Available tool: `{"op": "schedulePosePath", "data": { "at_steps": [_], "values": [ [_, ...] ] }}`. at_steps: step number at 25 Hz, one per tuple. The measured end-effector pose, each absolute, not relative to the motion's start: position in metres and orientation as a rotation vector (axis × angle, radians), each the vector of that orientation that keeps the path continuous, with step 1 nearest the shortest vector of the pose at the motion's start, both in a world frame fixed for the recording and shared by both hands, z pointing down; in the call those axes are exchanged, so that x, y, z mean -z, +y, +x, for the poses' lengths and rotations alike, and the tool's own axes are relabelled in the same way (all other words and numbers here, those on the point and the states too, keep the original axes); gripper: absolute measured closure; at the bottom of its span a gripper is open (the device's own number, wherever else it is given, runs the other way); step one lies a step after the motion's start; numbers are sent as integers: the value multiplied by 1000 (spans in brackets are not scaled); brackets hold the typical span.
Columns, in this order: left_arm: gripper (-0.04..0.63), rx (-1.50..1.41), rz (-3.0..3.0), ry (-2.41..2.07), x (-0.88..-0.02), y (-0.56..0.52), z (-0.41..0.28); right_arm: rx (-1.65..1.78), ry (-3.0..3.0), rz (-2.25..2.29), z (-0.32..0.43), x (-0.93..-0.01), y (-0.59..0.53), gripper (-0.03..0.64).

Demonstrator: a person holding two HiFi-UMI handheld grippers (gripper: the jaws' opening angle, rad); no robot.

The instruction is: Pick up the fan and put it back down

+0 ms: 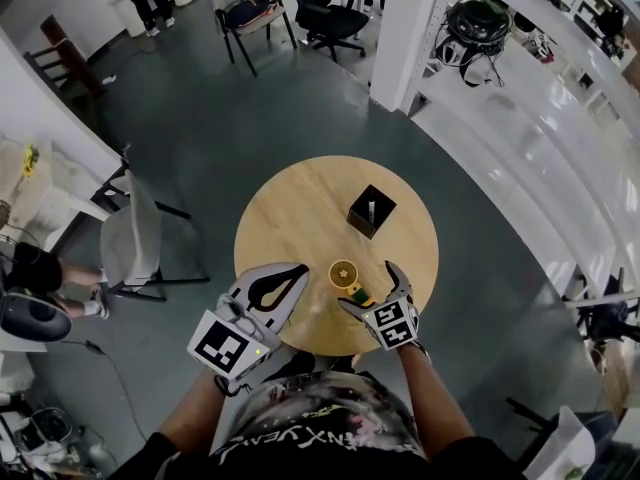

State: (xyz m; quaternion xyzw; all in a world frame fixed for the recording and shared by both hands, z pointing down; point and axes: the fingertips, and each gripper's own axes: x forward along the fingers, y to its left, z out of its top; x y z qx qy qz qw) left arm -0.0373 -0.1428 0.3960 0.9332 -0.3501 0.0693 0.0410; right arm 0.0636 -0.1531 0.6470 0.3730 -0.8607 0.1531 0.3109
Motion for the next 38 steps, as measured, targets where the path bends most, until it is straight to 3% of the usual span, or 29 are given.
{"op": "schedulePosePath", "data": {
  "at_steps": [15,38],
  "values": [
    [578,-217,2851,-1094,-397,-137,-47,-535,-2081,885,74,-738,-145,31],
    [578,-226,2862,-1094,-395,-137,-51,-613,-1985,844,81,-764,-140,31]
  ]
}}
